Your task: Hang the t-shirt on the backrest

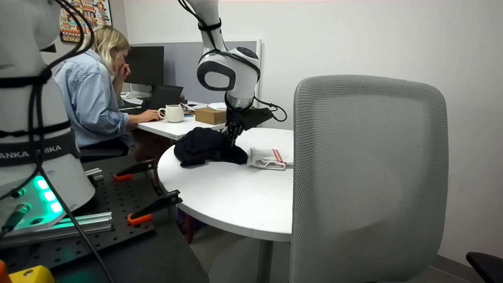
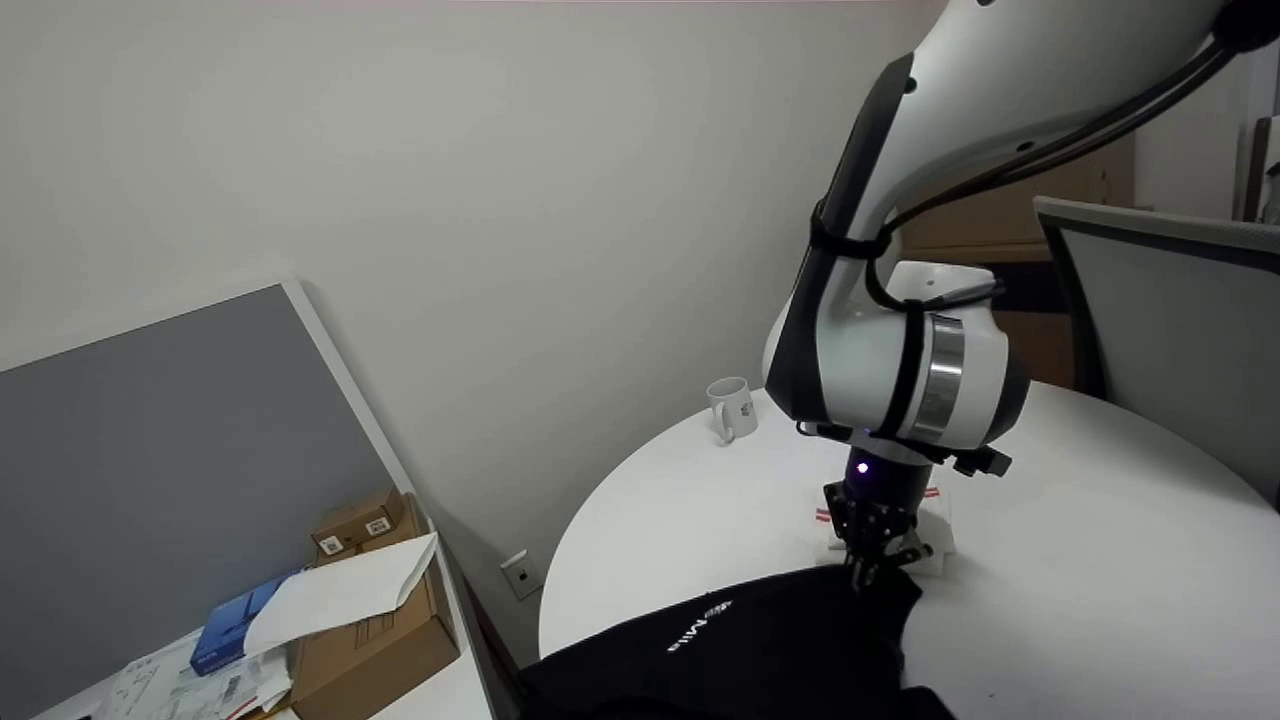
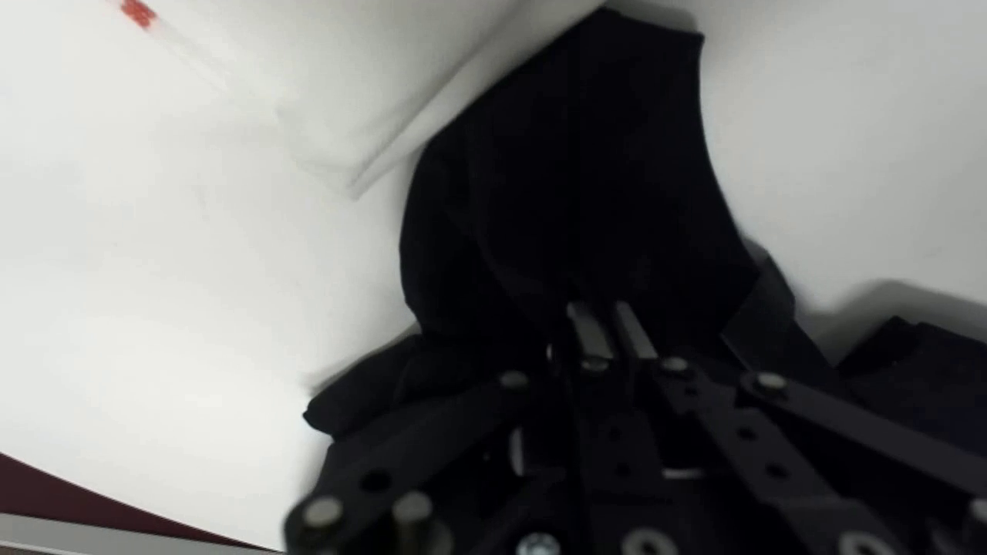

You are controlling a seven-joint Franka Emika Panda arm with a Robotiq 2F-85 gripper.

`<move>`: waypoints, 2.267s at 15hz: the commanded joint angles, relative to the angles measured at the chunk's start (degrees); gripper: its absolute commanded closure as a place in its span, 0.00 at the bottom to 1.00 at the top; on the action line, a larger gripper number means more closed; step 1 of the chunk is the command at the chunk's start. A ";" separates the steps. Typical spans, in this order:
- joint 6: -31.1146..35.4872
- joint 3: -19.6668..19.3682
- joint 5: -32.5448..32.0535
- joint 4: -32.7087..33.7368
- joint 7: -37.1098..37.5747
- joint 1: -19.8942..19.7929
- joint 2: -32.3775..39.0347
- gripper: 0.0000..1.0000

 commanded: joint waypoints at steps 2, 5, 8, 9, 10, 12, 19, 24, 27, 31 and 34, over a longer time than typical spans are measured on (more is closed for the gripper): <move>-5.93 1.17 5.15 -0.65 3.47 -4.07 -8.01 0.99; -11.19 0.45 7.24 -0.67 7.87 -5.82 -14.50 0.99; -21.54 -8.54 6.30 -1.30 14.19 1.08 -24.38 0.99; -24.70 -10.72 4.80 -1.14 16.52 2.61 -27.13 0.99; -27.75 -12.65 3.75 -0.44 18.17 4.09 -29.54 0.99; -32.01 -15.93 1.62 1.51 21.42 6.93 -34.06 0.99; -35.04 -21.90 -0.62 17.54 36.74 14.08 -39.65 0.99; -30.00 -23.16 -2.39 34.89 48.40 15.45 -33.99 0.99; -30.36 -24.09 -5.03 44.62 54.74 15.27 -30.40 0.99; -32.88 -26.59 -5.33 57.04 59.75 13.89 -24.49 0.99; -36.71 -29.10 -3.25 65.39 61.39 11.03 -18.80 0.99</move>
